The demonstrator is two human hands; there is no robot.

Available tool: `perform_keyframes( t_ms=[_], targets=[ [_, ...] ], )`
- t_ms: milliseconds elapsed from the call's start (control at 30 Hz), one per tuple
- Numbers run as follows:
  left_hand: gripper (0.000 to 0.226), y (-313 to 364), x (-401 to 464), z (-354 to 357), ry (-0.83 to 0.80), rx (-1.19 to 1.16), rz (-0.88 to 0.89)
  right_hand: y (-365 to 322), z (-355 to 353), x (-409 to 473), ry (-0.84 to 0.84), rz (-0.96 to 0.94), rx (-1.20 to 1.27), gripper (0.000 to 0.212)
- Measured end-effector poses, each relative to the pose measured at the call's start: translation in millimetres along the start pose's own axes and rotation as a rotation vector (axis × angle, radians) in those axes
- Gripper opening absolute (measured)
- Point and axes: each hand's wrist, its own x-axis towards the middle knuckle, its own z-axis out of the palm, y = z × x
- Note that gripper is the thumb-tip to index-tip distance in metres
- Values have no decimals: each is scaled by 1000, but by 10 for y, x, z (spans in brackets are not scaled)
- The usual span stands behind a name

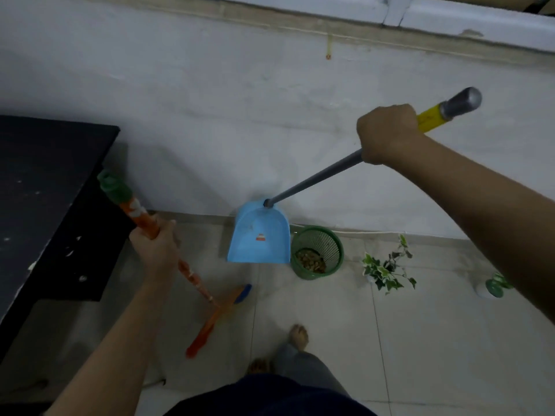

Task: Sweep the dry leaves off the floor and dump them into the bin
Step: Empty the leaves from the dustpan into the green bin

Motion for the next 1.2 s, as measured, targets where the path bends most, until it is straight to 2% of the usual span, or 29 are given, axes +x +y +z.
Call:
perform_keyframes(
  t_ms=[267, 467, 633, 800, 1000, 1200],
  targets=[
    [26, -21, 113, -223, -134, 33, -22, -810, 270, 648, -84, -210, 28, 22],
    [42, 21, 333, -193, -229, 26, -106, -1182, 470, 1231, -124, -328, 38, 22],
    [38, 16, 528, -50, -159, 28, -116, -1429, 604, 1676, -137, -412, 29, 24],
    [25, -39, 625, 41, -112, 61, -109, -1645, 692, 2058, -155, -483, -15, 24],
    [25, -67, 718, 183, -61, 89, -108, -1875, 758, 2454, -184, -544, -82, 23],
    [34, -88, 795, 260, -34, 116, -137, -2034, 851, 2725, -214, -555, -113, 23]
  ],
)
